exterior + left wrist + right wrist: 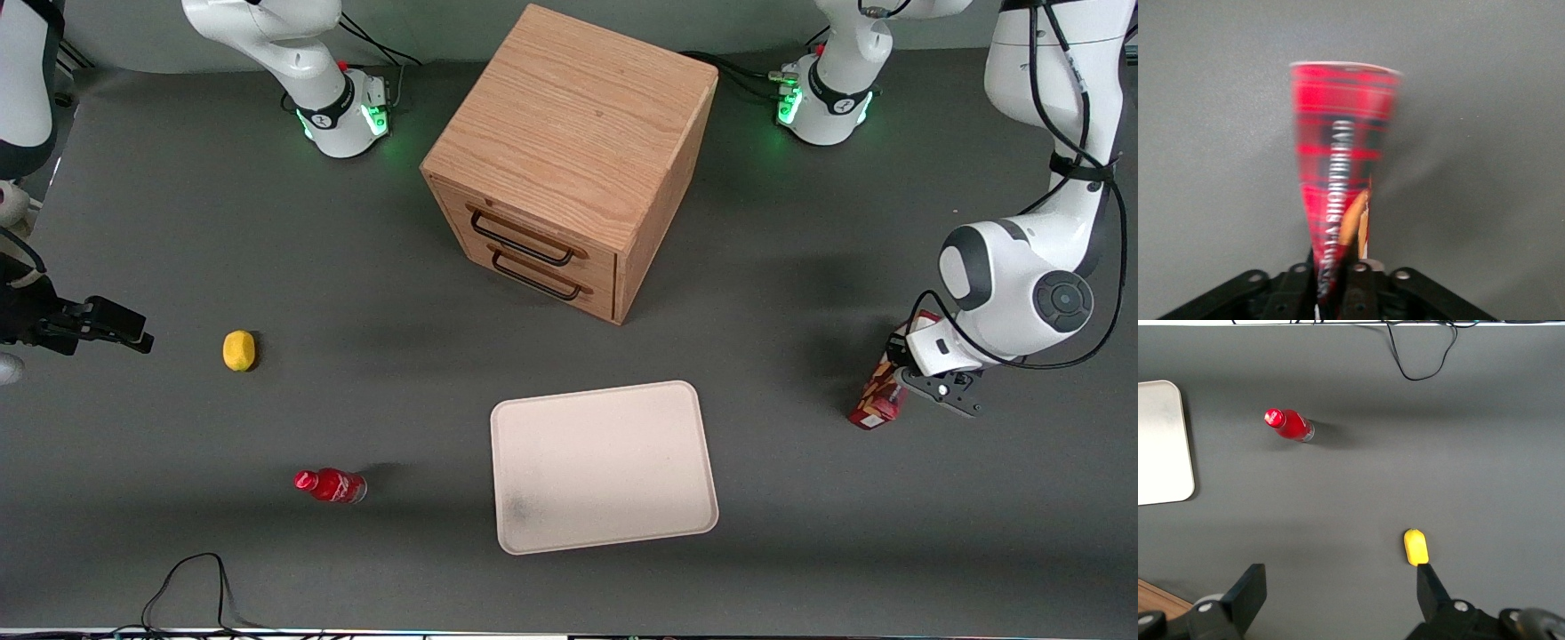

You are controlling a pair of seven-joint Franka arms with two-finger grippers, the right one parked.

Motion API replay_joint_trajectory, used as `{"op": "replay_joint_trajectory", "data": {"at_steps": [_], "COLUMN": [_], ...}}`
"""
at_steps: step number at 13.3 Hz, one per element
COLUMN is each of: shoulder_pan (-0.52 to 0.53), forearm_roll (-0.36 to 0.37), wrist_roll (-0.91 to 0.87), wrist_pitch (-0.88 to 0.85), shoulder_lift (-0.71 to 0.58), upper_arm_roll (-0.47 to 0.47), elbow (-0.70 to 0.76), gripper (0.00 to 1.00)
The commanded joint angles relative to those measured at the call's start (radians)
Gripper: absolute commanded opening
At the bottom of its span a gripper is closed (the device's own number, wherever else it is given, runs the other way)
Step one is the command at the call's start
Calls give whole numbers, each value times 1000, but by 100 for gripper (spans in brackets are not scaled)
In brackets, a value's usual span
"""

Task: Place red cookie box on tray
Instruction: 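Close the left gripper on the red cookie box's end, then lift the cookie box upright and carry it toward the white tray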

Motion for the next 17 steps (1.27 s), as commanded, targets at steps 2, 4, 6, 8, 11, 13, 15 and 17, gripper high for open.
{"op": "replay_joint_trajectory", "data": {"at_steps": [2, 4, 6, 8, 11, 13, 15, 17], "shoulder_pan": [-13, -22, -51, -89, -163, -193, -230, -274], "forearm_roll": [-23, -23, -23, -28, -31, -64, -74, -66], "wrist_roll": [-4, -120, -277, -442, -715, -904, -1061, -1153], "wrist_pitch": [-93, -278, -444, -579, -753, -776, -726, -652], "shoulder_lift": [-46, -80, -98, -68, 56, 168, 275, 349], "upper_arm_roll": [9, 7, 4, 3, 0, -25, -60, -79], "elbow": [73, 198, 344, 519, 850, 1042, 1157, 1178], "gripper": [0, 0, 0, 0, 0, 0, 0, 0]}}
